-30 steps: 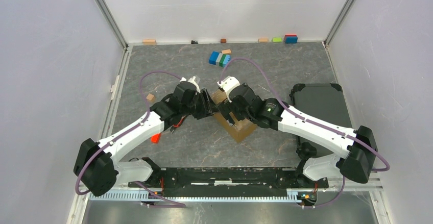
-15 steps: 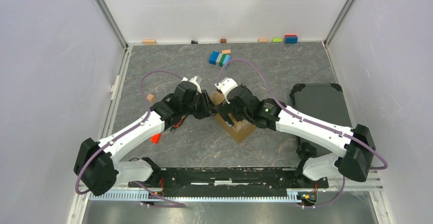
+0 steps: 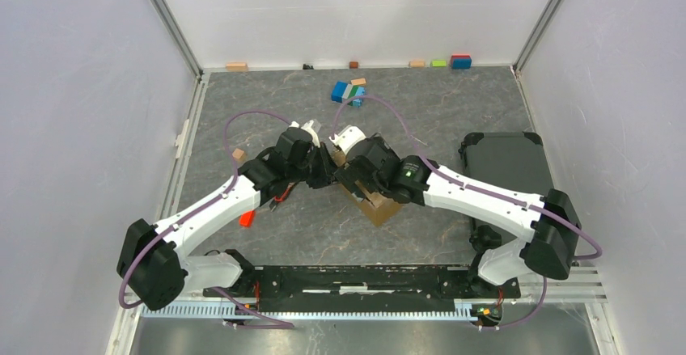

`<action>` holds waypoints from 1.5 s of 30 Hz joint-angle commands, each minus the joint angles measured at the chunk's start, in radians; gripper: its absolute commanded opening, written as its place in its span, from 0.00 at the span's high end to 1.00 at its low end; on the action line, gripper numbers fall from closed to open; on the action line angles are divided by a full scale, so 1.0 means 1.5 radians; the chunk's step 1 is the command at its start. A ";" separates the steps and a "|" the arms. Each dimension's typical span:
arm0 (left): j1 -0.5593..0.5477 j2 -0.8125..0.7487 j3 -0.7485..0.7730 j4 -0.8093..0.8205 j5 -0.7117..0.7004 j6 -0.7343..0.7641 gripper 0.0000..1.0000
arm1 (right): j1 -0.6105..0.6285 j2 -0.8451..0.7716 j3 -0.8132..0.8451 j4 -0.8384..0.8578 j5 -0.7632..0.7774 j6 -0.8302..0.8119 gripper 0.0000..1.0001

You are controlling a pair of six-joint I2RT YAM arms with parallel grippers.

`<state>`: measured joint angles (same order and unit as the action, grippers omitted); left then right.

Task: Unpack the express box
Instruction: Open the express box at the center of the board.

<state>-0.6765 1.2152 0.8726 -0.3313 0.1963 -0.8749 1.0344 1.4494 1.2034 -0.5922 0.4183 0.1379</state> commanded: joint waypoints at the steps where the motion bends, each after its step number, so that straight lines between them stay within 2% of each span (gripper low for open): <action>1: -0.003 0.010 0.007 -0.035 0.007 0.035 0.89 | 0.013 0.016 0.019 -0.049 0.086 0.011 0.02; 4: -0.003 0.015 0.007 -0.050 0.002 0.046 0.94 | 0.022 0.016 0.029 -0.061 0.132 0.025 0.05; 9: -0.002 0.025 0.010 -0.076 0.000 0.074 0.98 | 0.033 0.029 0.075 -0.100 0.185 0.030 0.40; 11: -0.002 0.030 0.011 -0.084 0.001 0.084 0.98 | 0.035 0.032 0.084 -0.108 0.193 0.030 0.50; 21: 0.003 0.036 0.012 -0.099 -0.002 0.102 0.98 | 0.039 0.037 0.147 -0.157 0.247 0.042 0.87; 23: 0.006 0.037 0.012 -0.099 -0.002 0.103 0.98 | 0.038 0.036 0.157 -0.161 0.251 0.040 0.89; 24: 0.006 0.035 0.014 -0.098 0.000 0.104 0.98 | 0.038 0.035 0.164 -0.163 0.246 0.038 0.86; 25: 0.007 0.033 0.015 -0.096 0.001 0.102 0.98 | 0.038 0.033 0.167 -0.159 0.230 0.035 0.79; 27: 0.007 0.027 0.023 -0.089 0.005 0.092 0.97 | 0.038 0.022 0.154 -0.137 0.210 0.017 0.60; 28: 0.007 0.023 0.025 -0.082 0.014 0.086 0.97 | 0.037 0.016 0.144 -0.128 0.205 0.007 0.47; 30: 0.006 0.019 0.031 -0.061 0.029 0.060 0.93 | 0.019 0.006 0.123 -0.107 0.174 -0.012 0.29; 33: -0.001 0.013 0.030 -0.018 0.031 0.017 0.84 | -0.050 -0.023 0.076 -0.052 0.105 -0.038 0.14; 35: -0.002 0.008 0.019 0.011 0.019 -0.008 0.75 | -0.101 -0.036 0.058 -0.021 0.069 -0.042 0.08; 37: -0.004 0.012 0.017 0.035 0.015 -0.021 0.68 | -0.157 -0.050 0.034 0.021 -0.014 -0.038 0.06; 41: -0.016 0.022 0.018 0.070 -0.001 -0.041 0.39 | -0.200 -0.046 0.010 0.056 -0.103 -0.033 0.05; 42: -0.017 0.024 0.017 0.073 -0.006 -0.048 0.27 | -0.201 -0.043 0.004 0.055 -0.114 -0.029 0.05; 43: -0.017 0.025 0.015 0.076 -0.013 -0.058 0.06 | -0.201 -0.043 -0.004 0.054 -0.126 -0.019 0.05; 44: -0.017 0.024 0.010 0.085 -0.018 -0.066 0.00 | -0.201 -0.045 -0.013 0.055 -0.138 -0.006 0.05; 45: -0.017 0.020 0.003 0.089 -0.025 -0.074 0.00 | -0.201 -0.050 -0.024 0.053 -0.146 0.009 0.05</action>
<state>-0.6968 1.2594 0.8898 -0.2867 0.2066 -0.9104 0.7238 1.4052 1.2110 -0.5709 0.3408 0.1043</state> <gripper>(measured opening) 0.954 0.949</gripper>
